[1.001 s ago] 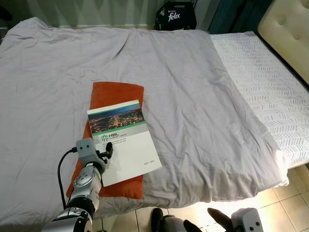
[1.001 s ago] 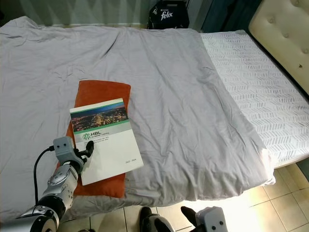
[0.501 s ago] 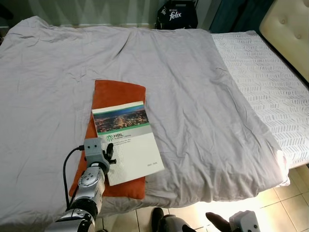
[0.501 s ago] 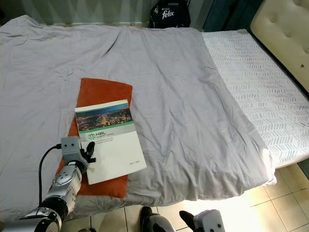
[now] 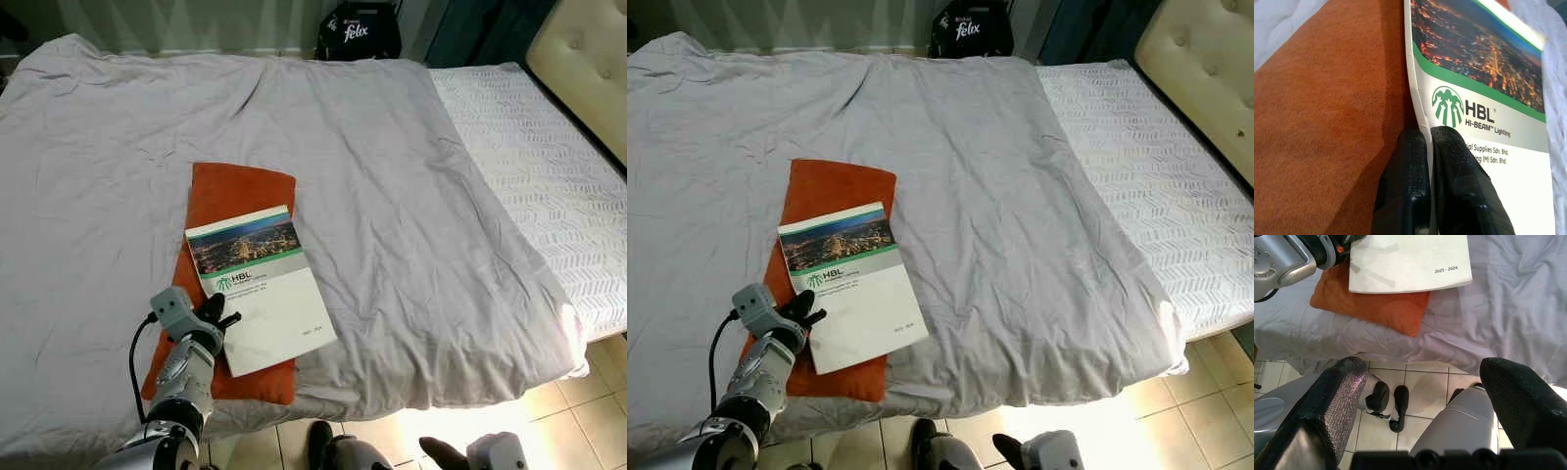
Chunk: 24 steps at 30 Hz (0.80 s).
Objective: Clean up the room
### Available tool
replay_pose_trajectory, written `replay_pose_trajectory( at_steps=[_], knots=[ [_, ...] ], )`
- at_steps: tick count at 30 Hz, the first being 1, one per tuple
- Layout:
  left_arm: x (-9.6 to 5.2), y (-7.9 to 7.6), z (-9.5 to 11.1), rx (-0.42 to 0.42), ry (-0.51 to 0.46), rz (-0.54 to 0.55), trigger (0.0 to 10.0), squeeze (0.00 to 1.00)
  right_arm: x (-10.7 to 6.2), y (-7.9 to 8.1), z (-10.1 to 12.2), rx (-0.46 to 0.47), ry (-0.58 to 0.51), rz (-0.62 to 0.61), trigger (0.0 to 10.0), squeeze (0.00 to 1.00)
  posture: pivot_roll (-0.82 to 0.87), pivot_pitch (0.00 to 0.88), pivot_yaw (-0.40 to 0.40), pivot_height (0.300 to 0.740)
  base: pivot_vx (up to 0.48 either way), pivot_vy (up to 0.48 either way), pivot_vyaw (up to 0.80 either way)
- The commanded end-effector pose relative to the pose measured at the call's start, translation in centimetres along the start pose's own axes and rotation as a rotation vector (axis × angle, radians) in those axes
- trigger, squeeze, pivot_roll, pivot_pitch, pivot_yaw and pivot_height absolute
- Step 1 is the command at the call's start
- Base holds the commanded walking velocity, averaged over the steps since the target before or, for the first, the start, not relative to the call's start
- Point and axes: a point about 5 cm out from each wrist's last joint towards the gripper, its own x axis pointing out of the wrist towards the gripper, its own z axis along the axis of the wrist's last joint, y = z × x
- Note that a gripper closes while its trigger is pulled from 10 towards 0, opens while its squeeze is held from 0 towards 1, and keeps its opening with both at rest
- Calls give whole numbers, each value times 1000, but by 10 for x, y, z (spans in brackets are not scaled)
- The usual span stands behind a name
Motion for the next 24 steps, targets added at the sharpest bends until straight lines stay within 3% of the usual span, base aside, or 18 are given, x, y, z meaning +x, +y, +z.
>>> replay_pose_trajectory(
  at_steps=[1,2,9,13,14,17,23,24],
  knots=[
    [-11,4,-30,58,127,-1,0,0,-4,0,-4,4,24,-3,10000,0,-282,255,-148,740,0,0,0],
    [-10,2,-21,91,77,-61,0,0,-1,-2,-3,3,14,-6,10000,0,-261,240,-140,740,0,0,0],
    [-7,-3,6,138,-51,-166,0,0,14,-14,-1,7,-21,-24,10000,0,-197,175,-119,740,0,0,0],
    [-7,-21,35,232,-162,-276,0,0,34,-26,10,11,-94,-52,10000,0,-141,89,-89,740,0,0,0],
    [-7,-21,35,232,-162,-276,0,0,34,-26,10,11,-94,-52,10000,0,-141,89,-89,740,0,0,0],
    [-9,-27,45,299,-187,-327,0,0,54,-38,18,2,-152,-81,10000,0,-97,0,-55,740,0,0,0],
    [-10,-38,54,379,-182,-339,0,0,77,-54,35,-8,-253,-135,10000,0,-64,0,-22,740,0,0,0],
    [-12,-41,54,415,-175,-344,1961,0,78,-57,37,-10,-273,-157,10000,0,-60,0,-15,740,0,0,0]
  ],
)
